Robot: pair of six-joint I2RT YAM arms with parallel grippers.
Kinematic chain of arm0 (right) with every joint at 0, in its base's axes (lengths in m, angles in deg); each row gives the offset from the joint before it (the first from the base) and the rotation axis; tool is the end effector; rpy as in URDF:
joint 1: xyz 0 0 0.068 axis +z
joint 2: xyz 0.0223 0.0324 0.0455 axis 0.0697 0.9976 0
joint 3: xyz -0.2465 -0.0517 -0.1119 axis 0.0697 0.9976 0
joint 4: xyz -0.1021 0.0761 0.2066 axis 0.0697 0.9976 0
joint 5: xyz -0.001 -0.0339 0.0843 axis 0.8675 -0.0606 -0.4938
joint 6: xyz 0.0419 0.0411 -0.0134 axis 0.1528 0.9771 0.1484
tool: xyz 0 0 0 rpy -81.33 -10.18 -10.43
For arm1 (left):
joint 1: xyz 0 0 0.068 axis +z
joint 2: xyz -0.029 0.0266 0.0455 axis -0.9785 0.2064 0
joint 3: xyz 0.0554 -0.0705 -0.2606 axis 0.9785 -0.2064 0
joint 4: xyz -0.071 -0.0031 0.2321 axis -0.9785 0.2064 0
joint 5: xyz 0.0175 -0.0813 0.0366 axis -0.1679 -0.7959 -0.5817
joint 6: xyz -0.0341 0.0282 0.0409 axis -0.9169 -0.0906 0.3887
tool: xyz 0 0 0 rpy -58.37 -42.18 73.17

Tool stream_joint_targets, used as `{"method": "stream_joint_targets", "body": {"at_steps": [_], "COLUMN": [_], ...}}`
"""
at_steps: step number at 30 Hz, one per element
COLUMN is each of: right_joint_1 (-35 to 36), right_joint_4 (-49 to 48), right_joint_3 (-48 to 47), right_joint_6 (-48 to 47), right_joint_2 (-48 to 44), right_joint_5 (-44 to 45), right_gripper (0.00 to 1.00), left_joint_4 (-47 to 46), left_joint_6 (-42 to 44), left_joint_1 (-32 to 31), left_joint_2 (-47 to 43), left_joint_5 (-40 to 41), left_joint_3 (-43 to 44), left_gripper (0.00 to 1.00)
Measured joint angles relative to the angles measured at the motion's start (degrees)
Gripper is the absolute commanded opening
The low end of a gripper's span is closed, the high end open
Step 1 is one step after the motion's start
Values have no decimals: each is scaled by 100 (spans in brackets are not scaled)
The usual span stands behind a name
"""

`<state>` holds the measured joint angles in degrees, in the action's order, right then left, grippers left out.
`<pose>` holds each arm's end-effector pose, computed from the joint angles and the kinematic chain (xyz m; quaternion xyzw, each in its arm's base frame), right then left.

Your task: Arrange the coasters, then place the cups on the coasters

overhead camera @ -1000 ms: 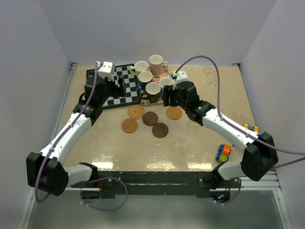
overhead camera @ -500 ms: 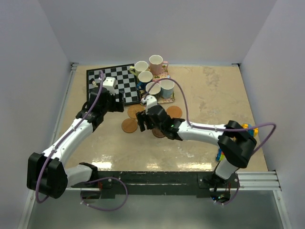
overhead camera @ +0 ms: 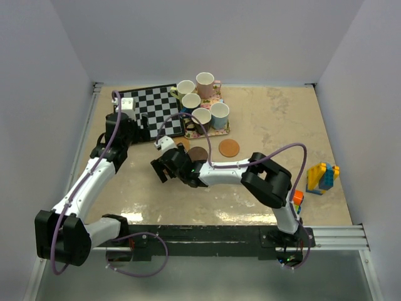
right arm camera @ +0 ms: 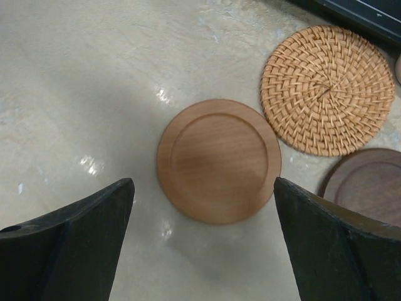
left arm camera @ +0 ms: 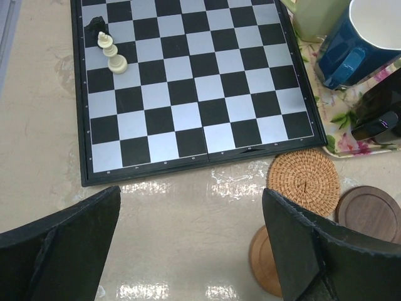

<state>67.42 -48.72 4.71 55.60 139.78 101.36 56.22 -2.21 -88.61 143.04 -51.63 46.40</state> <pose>0.2086 0.3811 0.1826 -0.2787 0.8320 0.1600 0.4523 0.2439 -0.0375 0.2930 -0.0396 0.8511 -0.0196 0.5232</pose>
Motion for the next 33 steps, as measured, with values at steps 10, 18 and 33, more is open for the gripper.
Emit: {"method": "stream_joint_targets", "body": {"at_steps": [10, 18, 33], "right_joint_1": [-9, -11, 236], "right_joint_4": [439, 494, -28], "right_joint_3": [-935, -1021, 17], "right_joint_6": [-50, -72, -74], "right_joint_2": [879, 935, 330], "right_joint_5": [337, 326, -120], "right_gripper": [98, 85, 67], "left_joint_4": [31, 33, 37], "left_joint_6": [2, 9, 22], "left_joint_1": [2, 7, 0], "left_joint_2": [-4, -4, -4], "left_joint_5": [55, 155, 140], "left_joint_3": [0, 0, 0], "left_gripper": [100, 100, 100]}}
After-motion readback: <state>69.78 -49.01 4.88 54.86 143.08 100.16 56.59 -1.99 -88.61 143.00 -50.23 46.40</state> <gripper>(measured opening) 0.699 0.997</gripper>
